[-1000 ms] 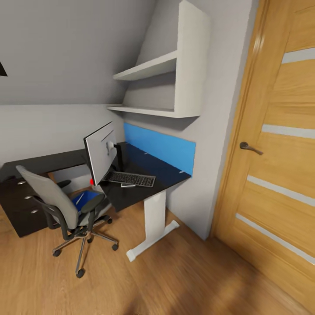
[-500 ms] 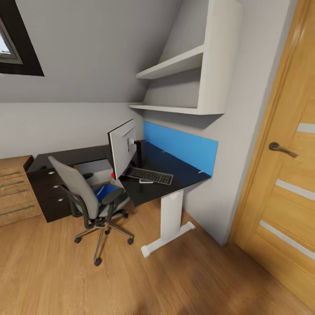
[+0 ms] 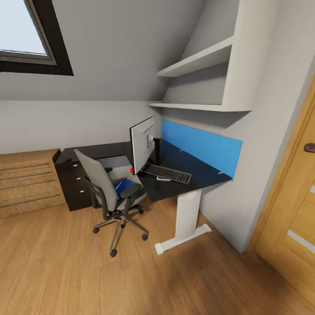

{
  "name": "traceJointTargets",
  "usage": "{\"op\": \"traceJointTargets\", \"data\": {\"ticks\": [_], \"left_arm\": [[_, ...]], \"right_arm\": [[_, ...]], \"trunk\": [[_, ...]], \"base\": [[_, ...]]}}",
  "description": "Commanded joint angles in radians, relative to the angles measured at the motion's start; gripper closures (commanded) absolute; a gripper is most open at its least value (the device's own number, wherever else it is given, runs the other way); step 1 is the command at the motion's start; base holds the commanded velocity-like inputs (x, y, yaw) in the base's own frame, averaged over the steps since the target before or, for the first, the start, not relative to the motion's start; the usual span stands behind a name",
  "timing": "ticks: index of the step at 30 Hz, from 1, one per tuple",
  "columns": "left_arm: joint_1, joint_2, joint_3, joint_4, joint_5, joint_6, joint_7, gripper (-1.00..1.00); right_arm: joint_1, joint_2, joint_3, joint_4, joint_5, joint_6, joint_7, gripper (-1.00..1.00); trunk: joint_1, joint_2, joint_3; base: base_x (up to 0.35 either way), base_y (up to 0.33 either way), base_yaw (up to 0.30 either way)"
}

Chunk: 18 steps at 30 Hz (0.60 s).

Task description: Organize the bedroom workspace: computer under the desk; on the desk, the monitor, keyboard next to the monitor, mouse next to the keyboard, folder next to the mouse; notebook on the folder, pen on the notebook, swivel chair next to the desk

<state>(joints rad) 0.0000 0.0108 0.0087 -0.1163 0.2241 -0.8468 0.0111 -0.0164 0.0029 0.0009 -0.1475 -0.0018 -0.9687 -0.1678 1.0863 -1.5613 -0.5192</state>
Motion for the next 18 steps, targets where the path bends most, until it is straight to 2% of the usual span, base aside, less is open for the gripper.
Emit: {"op": "traceJointTargets", "data": {"ticks": [1,8,12,18], "left_arm": [[0.000,0.000,0.000,-0.001,-0.001,0.005,0.001,-1.00],[0.000,0.000,0.000,-0.040,0.000,0.119,0.001,-1.00],[0.000,0.000,0.000,-0.049,0.002,0.148,0.001,-1.00],[0.000,0.000,0.000,-0.051,0.031,0.156,0.001,-1.00]], "right_arm": [[0.000,0.000,0.001,0.000,0.001,-0.002,-0.003,-1.00],[0.000,-0.001,0.002,0.000,0.002,-0.003,-0.001,-1.00],[0.000,-0.001,0.003,0.000,0.004,-0.004,0.001,-1.00],[0.000,-0.001,0.003,0.001,0.011,0.002,0.000,-1.00]], "trunk": [[0.004,-0.008,-0.004],[0.031,-0.057,-0.026],[0.046,-0.085,-0.039],[0.069,-0.127,-0.058]], "base": [[0.000,0.000,0.151],[0.000,0.000,0.048],[0.000,0.000,0.008],[0.000,0.000,0.000]]}}
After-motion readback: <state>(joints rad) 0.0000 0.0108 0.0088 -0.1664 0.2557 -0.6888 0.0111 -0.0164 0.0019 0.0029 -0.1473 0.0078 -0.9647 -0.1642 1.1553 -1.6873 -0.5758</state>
